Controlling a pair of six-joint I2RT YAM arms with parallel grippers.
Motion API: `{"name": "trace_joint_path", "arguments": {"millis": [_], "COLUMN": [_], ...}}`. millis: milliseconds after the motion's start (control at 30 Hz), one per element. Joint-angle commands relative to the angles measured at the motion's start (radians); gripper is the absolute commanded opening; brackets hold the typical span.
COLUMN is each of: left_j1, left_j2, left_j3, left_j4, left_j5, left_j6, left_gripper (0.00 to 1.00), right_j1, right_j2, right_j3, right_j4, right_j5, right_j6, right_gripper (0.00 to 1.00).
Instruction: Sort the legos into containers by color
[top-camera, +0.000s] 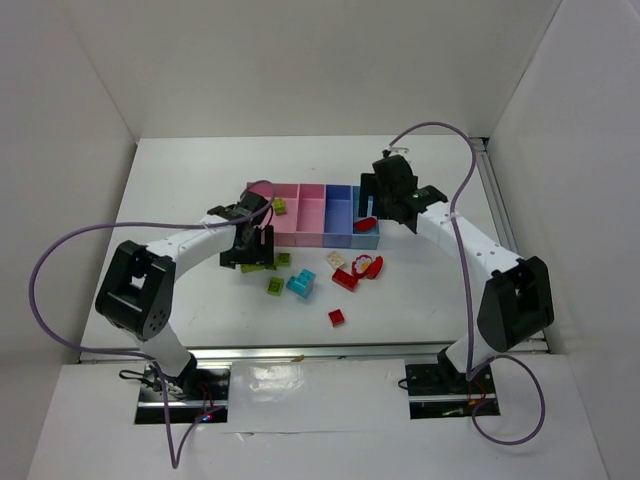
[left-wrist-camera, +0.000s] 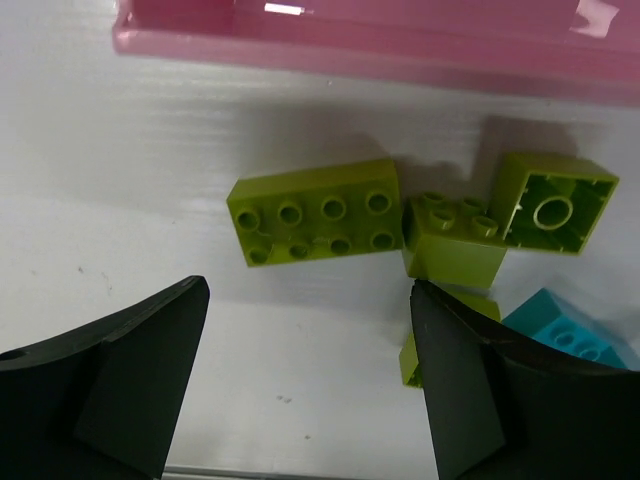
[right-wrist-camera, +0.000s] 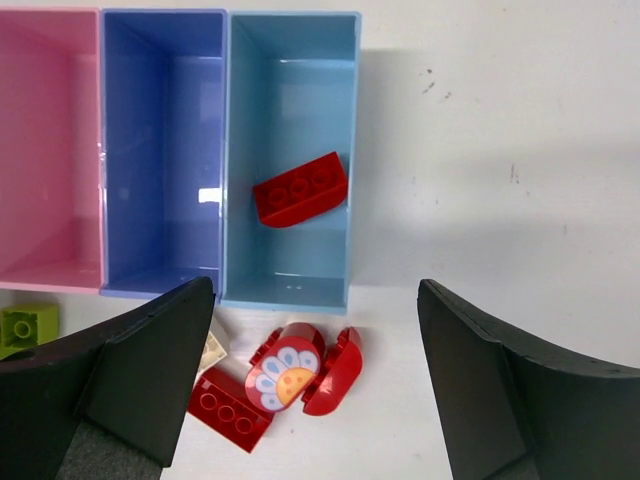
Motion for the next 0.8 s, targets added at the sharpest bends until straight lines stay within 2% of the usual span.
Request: {"name": "trace_joint_path", "arguments": {"millis": [0,267,433,667,767], "left_j1": [0.007,0.053,0.075,0.075,0.066], "left_j2": [0.037,0.089,0.078,0.082,0.046], "left_j3": [0.033,0.015,-0.010,-0.019,-0.028], "left_j4": [0.074,0.105,0.165,0.135,0.107], "left_j5": [-0.014,-0.060,0.039,0.075,0.087], "left_j6": [-0.009,-0.075,-0.075,-0.132,-0.141], "left_gripper": [0.93,0.92,0.91,0.84,0.78], "right_j1": [-0.007,-0.007,-0.007,-0.007,-0.007], "right_j2": [-0.028,-0.048,-0.048,-0.039,-0.039], "right_j3": [-0.018,-0.048,-0.057,-0.066,-0.066], "right_j4": [-0.010,-0.020,-0.020,-0.011,-0.011], "right_j5": [0.037,0.037,0.037,0.027,0.027], "right_j6": [0.014,0.014,0.014,0.004,0.004], "right_gripper": [0.89,0.90,0.90,0.90,0.90]}}
